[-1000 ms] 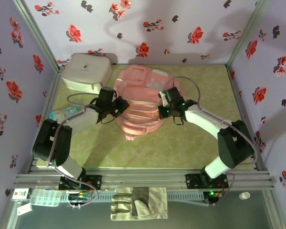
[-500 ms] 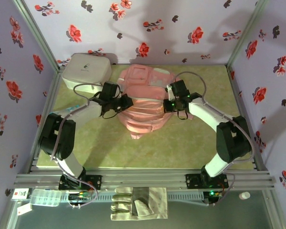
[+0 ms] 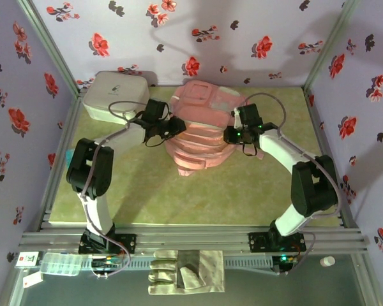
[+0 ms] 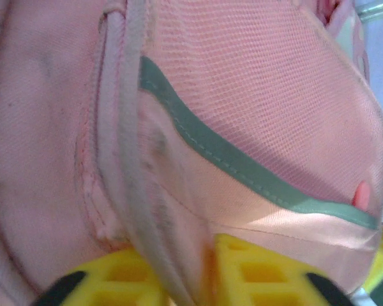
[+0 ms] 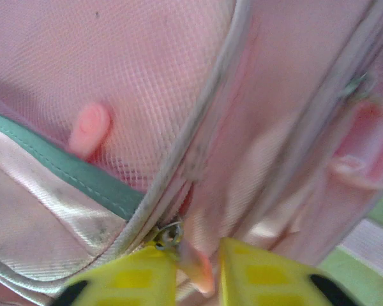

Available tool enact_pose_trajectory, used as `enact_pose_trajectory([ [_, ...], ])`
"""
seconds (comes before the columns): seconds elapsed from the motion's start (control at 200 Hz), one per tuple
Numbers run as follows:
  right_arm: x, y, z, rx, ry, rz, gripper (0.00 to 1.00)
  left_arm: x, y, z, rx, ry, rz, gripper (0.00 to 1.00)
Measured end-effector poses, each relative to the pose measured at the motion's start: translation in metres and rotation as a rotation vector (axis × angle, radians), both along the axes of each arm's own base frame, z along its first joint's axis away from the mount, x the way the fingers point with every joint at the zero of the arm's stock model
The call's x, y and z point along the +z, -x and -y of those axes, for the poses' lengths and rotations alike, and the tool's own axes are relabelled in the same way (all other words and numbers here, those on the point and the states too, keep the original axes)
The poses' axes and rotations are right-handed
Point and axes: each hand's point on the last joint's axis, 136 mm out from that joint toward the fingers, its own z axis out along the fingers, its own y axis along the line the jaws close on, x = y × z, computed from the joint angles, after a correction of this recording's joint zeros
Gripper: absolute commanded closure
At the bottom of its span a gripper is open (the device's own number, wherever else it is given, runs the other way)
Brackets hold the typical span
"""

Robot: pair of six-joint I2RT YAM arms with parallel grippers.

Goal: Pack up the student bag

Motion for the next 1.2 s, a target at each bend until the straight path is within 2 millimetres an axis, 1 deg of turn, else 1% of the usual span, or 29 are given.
enact_pose_trajectory([
  [0.065,0.005,-0.003,0.008,-0.039,0.002,0.010,0.53,0.002,-0.002,-0.006,0.004,-0.038,0.009,0.56],
  [0.115,0.013,-0.004,0.014,-0.064,0.007,0.032,0.42,0.004,0.000,-0.013,0.010,-0.074,0.012,0.51],
  [0.175,0.033,-0.004,0.022,-0.099,0.011,0.087,0.32,0.009,0.003,-0.025,0.022,-0.114,0.015,0.46],
  [0.24,0.064,0.000,0.033,-0.137,0.011,0.172,0.24,0.024,0.007,-0.041,0.041,-0.150,0.039,0.40],
  [0.265,0.080,0.002,0.038,-0.159,0.010,0.216,0.21,0.033,0.008,-0.047,0.048,-0.161,0.058,0.36],
  [0.31,0.104,0.006,0.047,-0.189,0.014,0.285,0.18,0.051,0.009,-0.059,0.071,-0.174,0.094,0.30],
  [0.34,0.121,0.010,0.054,-0.218,0.016,0.336,0.16,0.065,0.011,-0.067,0.087,-0.182,0.127,0.25],
  [0.39,0.145,0.015,0.067,-0.269,0.023,0.409,0.11,0.091,0.014,-0.082,0.120,-0.197,0.193,0.18],
  [0.455,0.165,0.022,0.084,-0.330,0.046,0.482,0.01,0.119,0.020,-0.105,0.173,-0.221,0.275,0.10],
  [0.485,0.170,0.025,0.092,-0.359,0.063,0.507,0.01,0.131,0.024,-0.118,0.202,-0.243,0.318,0.08],
  [0.525,0.174,0.029,0.104,-0.406,0.090,0.534,0.01,0.142,0.030,-0.134,0.234,-0.275,0.364,0.04],
  [0.57,0.174,0.034,0.116,-0.450,0.121,0.551,0.01,0.151,0.037,-0.152,0.273,-0.313,0.410,0.01],
  [0.635,0.170,0.041,0.135,-0.522,0.170,0.566,0.01,0.155,0.048,-0.178,0.326,-0.376,0.457,0.00],
  [0.67,0.167,0.045,0.145,-0.560,0.195,0.572,0.01,0.154,0.053,-0.191,0.358,-0.403,0.475,0.00],
  [0.74,0.160,0.052,0.162,-0.629,0.235,0.590,0.01,0.146,0.063,-0.221,0.436,-0.467,0.498,0.00],
  [0.815,0.148,0.060,0.178,-0.697,0.269,0.611,0.01,0.129,0.073,-0.253,0.530,-0.542,0.516,0.00],
  [0.875,0.135,0.065,0.190,-0.744,0.296,0.618,0.01,0.109,0.082,-0.278,0.600,-0.612,0.526,0.00],
  [0.945,0.117,0.069,0.202,-0.792,0.330,0.619,0.01,0.084,0.090,-0.299,0.644,-0.697,0.537,0.00],
  [1.005,0.099,0.073,0.211,-0.825,0.363,0.608,0.01,0.059,0.096,-0.311,0.655,-0.767,0.540,0.00],
  [1.095,0.072,0.076,0.224,-0.867,0.404,0.589,0.01,0.028,0.105,-0.323,0.653,-0.843,0.537,0.00],
  [1.16,0.051,0.077,0.233,-0.891,0.439,0.563,0.01,0.015,0.107,-0.331,0.662,-0.881,0.538,0.00],
  [1.2,0.037,0.076,0.237,-0.895,0.468,0.538,0.01,0.011,0.105,-0.334,0.666,-0.900,0.545,0.00],
])
